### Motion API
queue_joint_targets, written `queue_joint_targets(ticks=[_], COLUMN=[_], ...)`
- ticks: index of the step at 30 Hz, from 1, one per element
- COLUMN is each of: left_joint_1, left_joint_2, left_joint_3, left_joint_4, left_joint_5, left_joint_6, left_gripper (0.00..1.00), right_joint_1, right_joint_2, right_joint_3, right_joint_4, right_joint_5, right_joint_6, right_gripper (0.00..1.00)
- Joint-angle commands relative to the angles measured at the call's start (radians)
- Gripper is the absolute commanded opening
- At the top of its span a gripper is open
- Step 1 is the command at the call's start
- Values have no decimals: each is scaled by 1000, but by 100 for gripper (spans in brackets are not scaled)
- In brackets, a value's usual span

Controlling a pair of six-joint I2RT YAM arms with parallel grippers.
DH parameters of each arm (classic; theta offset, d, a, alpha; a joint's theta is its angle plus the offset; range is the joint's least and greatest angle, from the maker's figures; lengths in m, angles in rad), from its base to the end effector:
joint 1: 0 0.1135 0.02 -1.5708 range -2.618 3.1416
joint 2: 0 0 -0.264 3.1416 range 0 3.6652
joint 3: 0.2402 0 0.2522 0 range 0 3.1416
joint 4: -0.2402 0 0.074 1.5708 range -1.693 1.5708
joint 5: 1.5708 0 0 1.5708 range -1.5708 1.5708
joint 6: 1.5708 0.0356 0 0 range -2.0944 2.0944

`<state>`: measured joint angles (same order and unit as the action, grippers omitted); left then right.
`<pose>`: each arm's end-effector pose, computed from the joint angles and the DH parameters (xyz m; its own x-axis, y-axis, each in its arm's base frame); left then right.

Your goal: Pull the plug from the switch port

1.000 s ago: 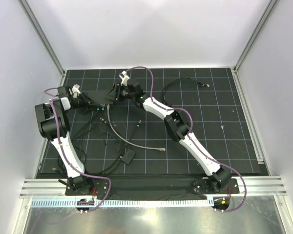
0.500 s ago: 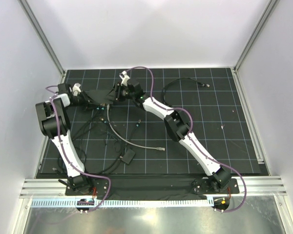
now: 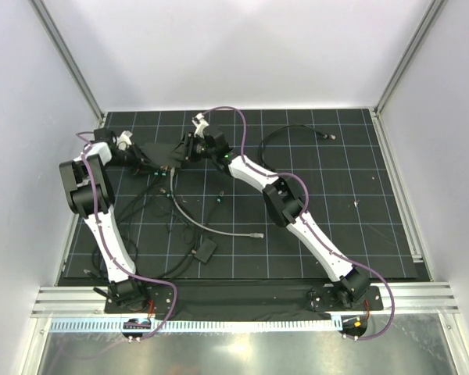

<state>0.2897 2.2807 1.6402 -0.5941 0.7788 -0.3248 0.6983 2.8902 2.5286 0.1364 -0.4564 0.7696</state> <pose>0.4452 0.1066 0.1217 -0.8634 -0.4944 -0.1010 -0.2709 0.6231 -0.7337 0.4719 0.4166 0.1250 -0.7534 0.1831 -0.6316 -0.5318 0.3953 0.7490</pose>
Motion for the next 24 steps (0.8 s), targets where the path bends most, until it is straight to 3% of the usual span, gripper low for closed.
queue_joint_targets(ticks=[1, 12, 24], left_joint_1=[-3, -8, 28], left_joint_2=[69, 31, -440], left_joint_3=[-74, -97, -255], left_joint_4=[-162, -187, 34], left_joint_5=[-188, -200, -441], left_joint_6=[99, 142, -36], left_gripper=[0, 0, 0], right_joint_1=[6, 6, 6], right_joint_2=[-13, -13, -78], right_joint_3=[48, 55, 32], right_joint_4=[-12, -31, -69], right_joint_5=[25, 33, 15], right_joint_6=[-15, -21, -67], right_gripper=[47, 46, 49])
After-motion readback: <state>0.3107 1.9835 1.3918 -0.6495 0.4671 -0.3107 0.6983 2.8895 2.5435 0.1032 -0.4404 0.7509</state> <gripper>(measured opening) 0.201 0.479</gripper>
